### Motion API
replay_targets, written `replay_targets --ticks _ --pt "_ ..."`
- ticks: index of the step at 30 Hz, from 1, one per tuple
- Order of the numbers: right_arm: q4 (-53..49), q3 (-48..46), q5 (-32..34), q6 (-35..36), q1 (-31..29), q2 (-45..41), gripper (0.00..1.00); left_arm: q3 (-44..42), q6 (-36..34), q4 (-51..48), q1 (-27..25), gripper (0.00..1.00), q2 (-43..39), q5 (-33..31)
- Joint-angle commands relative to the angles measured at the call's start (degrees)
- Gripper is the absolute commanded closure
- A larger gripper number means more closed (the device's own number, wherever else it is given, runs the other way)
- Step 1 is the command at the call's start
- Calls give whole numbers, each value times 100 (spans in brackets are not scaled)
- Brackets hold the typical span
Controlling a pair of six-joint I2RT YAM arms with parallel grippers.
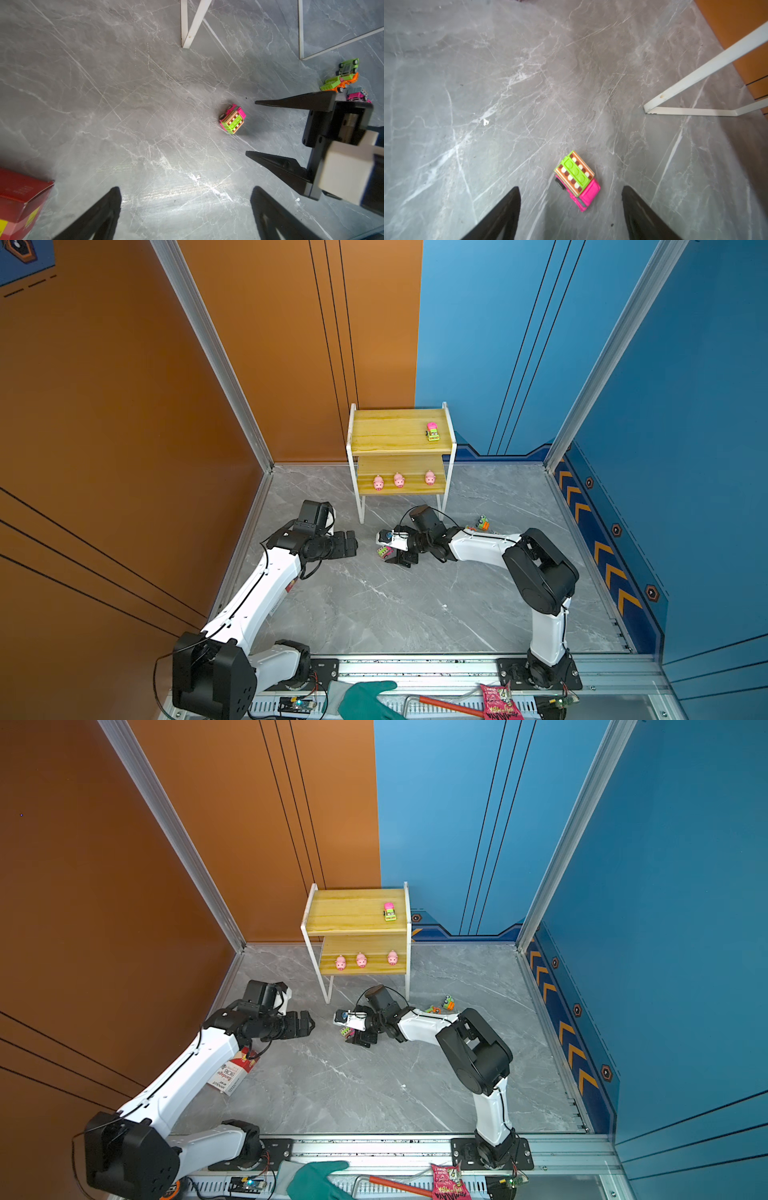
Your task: Place and organize the plastic toys onto the shelf
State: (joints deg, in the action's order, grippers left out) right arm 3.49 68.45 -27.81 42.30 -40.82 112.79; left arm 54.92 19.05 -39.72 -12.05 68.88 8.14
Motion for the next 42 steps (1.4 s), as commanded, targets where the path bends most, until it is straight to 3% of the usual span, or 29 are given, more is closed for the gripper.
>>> replay_targets --ticks 1,8,17,42 --pt "-493 248 210 388 18 179 23 154 -267 -274 114 2 127 320" --pt "-506 610 522 436 18 535 22 -9 -323 -47 232 2 139 519" --pt "-857 1135 437 466 21 983 24 -112 -349 42 361 1 73 636" --pt "-1157 1182 408 460 -50 884 66 -180 -288 171 564 1 -30 824"
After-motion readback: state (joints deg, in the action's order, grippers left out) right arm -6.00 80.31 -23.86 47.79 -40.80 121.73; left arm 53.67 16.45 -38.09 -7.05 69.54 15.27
